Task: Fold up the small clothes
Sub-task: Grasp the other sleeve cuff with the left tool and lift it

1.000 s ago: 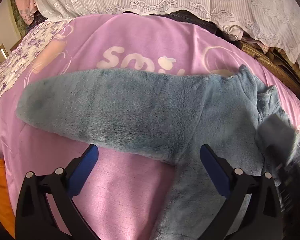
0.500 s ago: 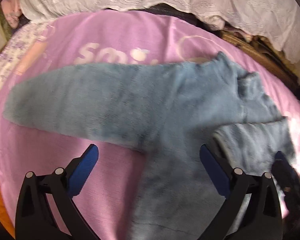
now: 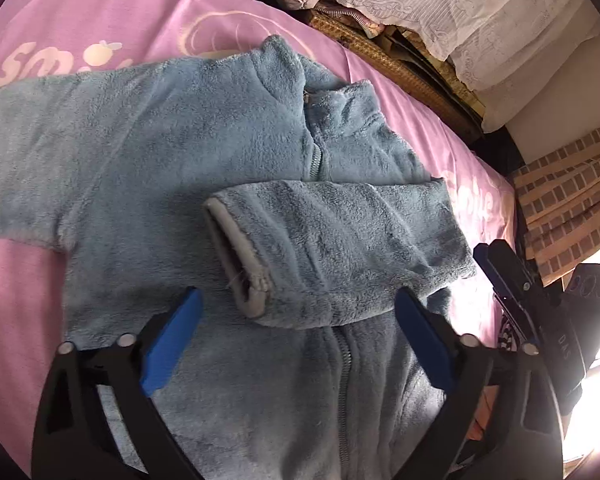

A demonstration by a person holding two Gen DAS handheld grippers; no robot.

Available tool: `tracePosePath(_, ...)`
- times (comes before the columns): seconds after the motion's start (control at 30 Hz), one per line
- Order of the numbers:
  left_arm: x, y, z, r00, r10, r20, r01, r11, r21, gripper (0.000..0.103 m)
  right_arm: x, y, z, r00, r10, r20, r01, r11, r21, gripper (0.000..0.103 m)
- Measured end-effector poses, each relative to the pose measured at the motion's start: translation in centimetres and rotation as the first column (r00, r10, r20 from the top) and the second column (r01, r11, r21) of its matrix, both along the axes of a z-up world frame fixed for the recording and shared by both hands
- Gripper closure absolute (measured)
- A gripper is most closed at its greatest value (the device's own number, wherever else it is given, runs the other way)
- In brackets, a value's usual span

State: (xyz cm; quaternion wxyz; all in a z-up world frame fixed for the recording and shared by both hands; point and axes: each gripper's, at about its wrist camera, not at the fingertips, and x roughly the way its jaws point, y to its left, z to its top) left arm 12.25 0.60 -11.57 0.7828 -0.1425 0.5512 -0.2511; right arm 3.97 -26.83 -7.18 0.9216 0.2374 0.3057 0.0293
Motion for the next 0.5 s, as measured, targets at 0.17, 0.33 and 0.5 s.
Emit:
tracePosePath(0.17, 1.1, -1.1, -1.6, 0.998, -0.004, -0.058, 0.004, 1.000, 0.003, 0.059, 0.0, -1.4, 0.0, 1.000, -0.016, 0.006, 0.016, 1.000, 0.009, 0.050)
tracePosePath(0.33, 1.3, -0.1, -0.7, 0.999, 0.034, -0.018, -0.033, 0.999, 0.012, 0.092, 0.0, -3.0, 0.1, 0.999, -0.049, 0.010, 0.049, 0.999, 0.021, 0.050)
tracePosePath(0.5, 1.7, 0.2, 3.7, 0.984, 0.066, 0.168, -0.076, 0.996, 0.056, 0.093, 1.6, -4.5, 1.0, 0.998, -0.068, 0.017, 0.068, 0.997, 0.035, 0.051)
